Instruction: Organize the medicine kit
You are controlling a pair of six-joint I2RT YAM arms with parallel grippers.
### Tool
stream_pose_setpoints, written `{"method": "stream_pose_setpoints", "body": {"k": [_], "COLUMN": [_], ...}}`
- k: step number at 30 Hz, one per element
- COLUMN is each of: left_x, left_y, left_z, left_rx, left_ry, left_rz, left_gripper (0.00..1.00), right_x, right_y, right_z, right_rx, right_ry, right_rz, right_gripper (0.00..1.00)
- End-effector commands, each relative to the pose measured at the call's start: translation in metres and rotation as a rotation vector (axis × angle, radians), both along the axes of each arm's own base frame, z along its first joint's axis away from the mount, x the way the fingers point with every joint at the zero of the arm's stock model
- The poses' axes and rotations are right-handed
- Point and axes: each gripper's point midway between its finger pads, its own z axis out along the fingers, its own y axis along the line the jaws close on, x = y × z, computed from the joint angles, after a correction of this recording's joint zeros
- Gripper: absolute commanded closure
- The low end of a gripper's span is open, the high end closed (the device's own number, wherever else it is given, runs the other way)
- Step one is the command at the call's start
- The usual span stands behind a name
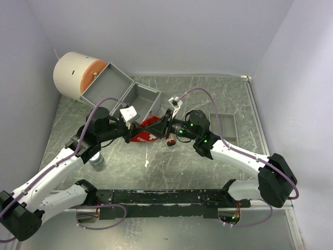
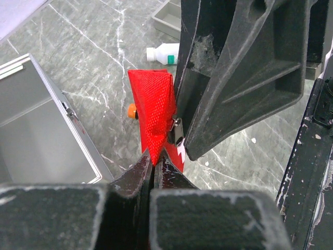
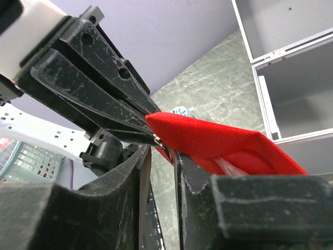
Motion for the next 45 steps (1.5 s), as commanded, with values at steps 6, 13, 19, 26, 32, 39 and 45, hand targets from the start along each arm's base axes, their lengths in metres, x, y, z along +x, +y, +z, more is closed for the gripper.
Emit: {"method": "stream_pose_setpoints", "body": {"k": [6, 13, 19, 26, 32, 39, 45], "left_x": [0.000, 0.001, 0.000, -0.002, 0.002, 0.006, 0.004], "left_y": [-0.005, -0.003, -0.004, -0.005, 0.001, 0.004, 0.002], "left_z": [0.017, 0.020, 0.020, 0.019, 0.022, 0.024, 0.025], "left_rx": [-0.025, -0.040, -0.057, -0.063, -0.058, -0.056, -0.052], "left_ry": [-0.053, -0.047, -0.040, -0.033, -0.049, -0.056, -0.054], "left_rz": [-0.028, -0.006, -0.004, -0.014, 0.031, 0.054, 0.042], "left_gripper": [0.93, 0.93, 0.93, 0.93, 0.93, 0.93, 0.93], "right_x": [0.005, 0.016, 0.030, 0.040, 0.054, 0.066, 0.074], "right_y": [0.002, -0.008, -0.024, -0.033, -0.047, -0.079, -0.095], "right_z": [0.022, -0.003, -0.032, -0.044, -0.058, -0.087, -0.099], "right_rx": [0.087, -0.008, -0.150, -0.231, -0.318, -0.463, -0.526], "right_ry": [-0.010, 0.041, 0.084, 0.110, 0.167, 0.243, 0.241], "right_rz": [-0.026, -0.120, -0.235, -0.303, -0.419, -0.578, -0.655], "right_gripper": [0.91, 1.00, 1.00, 1.00, 1.00, 1.00, 1.00]}}
